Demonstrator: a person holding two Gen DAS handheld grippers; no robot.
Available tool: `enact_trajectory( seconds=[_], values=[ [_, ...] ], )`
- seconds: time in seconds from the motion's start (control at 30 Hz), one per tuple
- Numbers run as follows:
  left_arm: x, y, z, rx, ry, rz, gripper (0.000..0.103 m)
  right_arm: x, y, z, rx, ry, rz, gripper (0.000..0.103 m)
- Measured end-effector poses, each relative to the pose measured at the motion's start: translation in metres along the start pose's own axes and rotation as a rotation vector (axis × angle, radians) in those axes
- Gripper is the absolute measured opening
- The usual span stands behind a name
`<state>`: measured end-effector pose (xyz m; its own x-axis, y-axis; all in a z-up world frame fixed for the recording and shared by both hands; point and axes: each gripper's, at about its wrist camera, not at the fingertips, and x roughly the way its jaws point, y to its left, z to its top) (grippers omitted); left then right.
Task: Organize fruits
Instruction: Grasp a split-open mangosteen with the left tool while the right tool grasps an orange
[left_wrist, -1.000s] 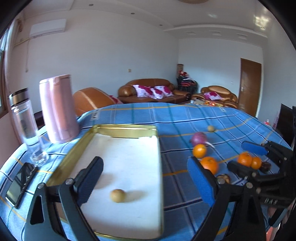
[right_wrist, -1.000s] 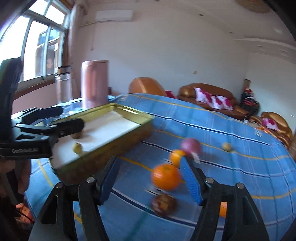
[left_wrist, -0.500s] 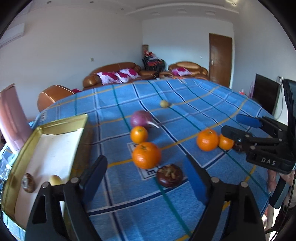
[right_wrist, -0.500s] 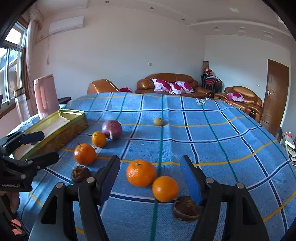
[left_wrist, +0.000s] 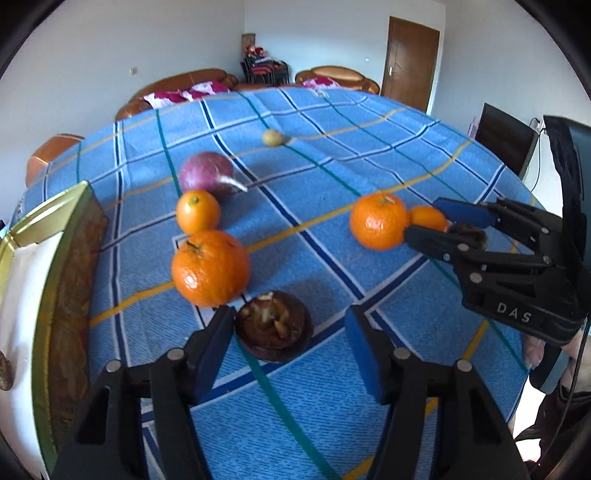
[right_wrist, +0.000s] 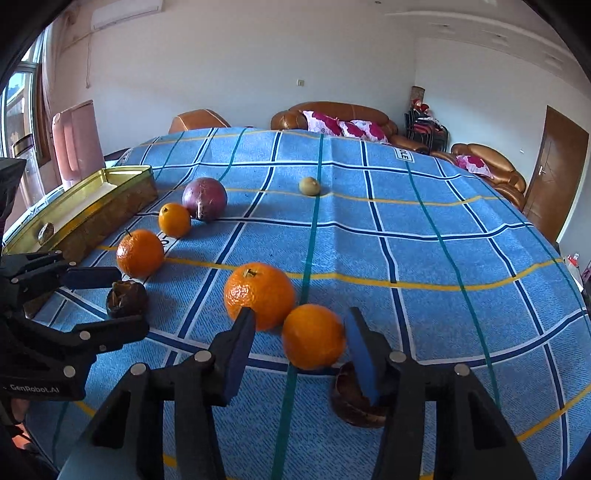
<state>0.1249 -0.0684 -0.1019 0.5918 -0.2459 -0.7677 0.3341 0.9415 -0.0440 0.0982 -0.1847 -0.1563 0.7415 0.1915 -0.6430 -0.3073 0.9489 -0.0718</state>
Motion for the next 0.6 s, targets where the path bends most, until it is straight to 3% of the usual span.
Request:
enact_trajectory(
  seconds=[0.17, 0.23, 0.6],
  values=[
    [0.0017, 0.007, -0.0006, -0.039, 0.002, -0.016, 0.044, 0.0056, -0.0002, 0.0005, 0.0, 0.034, 0.022, 0.046],
    [0.0008, 0.0076, -0.0011, -0.038, 0.0, -0.021, 0.044, 0.006, -0.0015, 0.0001, 0.006, 0.039, 0.041, 0.039],
    [-0.0055, 0.0066, -0.0047, -0.034, -0.029, -0.057, 0.043, 0.0002, 0.0018, -0.0015, -0.009, 0.003, 0.038, 0.039]
  ],
)
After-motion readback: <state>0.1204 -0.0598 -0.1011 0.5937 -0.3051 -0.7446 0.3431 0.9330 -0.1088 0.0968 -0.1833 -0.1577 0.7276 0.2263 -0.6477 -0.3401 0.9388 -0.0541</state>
